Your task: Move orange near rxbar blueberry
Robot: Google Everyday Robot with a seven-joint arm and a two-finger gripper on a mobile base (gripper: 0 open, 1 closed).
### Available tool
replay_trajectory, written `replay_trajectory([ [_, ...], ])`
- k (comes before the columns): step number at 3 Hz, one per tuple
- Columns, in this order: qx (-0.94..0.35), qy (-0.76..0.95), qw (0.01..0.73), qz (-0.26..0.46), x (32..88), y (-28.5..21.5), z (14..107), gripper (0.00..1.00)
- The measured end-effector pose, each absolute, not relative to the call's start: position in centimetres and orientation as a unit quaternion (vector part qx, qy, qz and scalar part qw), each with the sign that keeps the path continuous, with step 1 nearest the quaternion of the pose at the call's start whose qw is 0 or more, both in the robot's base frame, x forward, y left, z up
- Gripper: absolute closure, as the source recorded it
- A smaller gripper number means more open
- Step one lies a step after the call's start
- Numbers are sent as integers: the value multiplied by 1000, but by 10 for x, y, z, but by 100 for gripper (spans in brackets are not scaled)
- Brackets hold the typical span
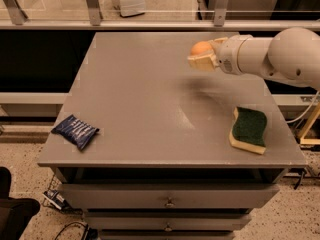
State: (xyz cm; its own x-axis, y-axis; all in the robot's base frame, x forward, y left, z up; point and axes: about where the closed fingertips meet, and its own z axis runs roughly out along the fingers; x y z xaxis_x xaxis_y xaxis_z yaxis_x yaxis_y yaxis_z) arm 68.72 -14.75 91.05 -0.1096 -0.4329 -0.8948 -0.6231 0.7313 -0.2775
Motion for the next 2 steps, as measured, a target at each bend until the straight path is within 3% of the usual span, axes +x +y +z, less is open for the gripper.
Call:
replay_trajectory([
  [2,-400,707,573,106,645,-117,935,100],
])
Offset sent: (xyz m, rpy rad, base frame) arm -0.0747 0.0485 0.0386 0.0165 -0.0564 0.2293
